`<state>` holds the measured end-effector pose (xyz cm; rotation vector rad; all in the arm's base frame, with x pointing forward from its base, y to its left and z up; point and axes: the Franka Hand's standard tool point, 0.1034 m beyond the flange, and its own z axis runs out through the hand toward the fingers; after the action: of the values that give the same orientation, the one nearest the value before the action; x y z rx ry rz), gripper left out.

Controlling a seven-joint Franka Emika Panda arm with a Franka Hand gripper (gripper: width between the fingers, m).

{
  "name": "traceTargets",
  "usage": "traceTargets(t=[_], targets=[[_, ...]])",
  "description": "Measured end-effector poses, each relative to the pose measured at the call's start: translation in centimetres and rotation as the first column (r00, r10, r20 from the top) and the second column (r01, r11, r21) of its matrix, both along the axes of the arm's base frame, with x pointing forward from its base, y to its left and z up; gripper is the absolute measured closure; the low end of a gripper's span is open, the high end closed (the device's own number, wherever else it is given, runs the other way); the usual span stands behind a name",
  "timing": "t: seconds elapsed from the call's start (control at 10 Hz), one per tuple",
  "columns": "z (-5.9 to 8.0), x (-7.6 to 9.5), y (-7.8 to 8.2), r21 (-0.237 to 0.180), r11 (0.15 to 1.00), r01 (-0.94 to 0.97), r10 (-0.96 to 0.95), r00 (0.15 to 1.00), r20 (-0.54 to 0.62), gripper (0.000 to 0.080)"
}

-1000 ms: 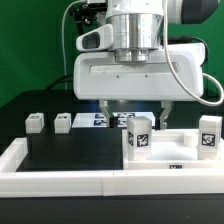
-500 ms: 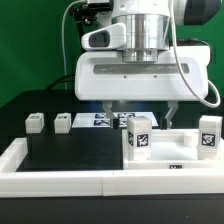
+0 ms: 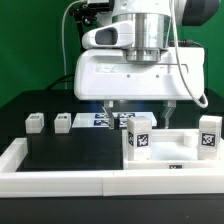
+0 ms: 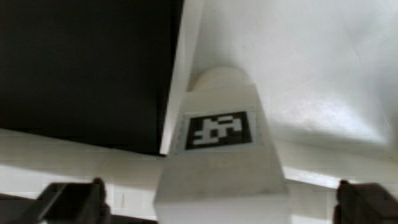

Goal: Assemble square table

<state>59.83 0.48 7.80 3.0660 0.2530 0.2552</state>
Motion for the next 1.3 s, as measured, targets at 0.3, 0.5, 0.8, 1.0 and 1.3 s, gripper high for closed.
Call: traceTargets(t=[0.3, 0.5, 0.8, 1.0, 1.3], targets=[[0.0, 0.02, -0.05, 0.0, 1.0, 0.001, -0.001, 1.0, 0.001, 0.0505], [0.0, 0.02, -0.06, 0.004, 1.0, 0.024, -0.024, 1.0, 0.002, 0.0505], [-0.01, 0.02, -0.05, 0.025, 0.991, 0.134, -0.135, 0.991, 0.005, 0.0505], [-0.01, 0.02, -0.05, 0.047, 0.967, 0.251, -0.252, 0.968, 0.006, 0.0505], [-0.01, 0.0, -0.13, 0.081, 0.907, 0.414, -0.415, 0.91, 0.001, 0.0505]])
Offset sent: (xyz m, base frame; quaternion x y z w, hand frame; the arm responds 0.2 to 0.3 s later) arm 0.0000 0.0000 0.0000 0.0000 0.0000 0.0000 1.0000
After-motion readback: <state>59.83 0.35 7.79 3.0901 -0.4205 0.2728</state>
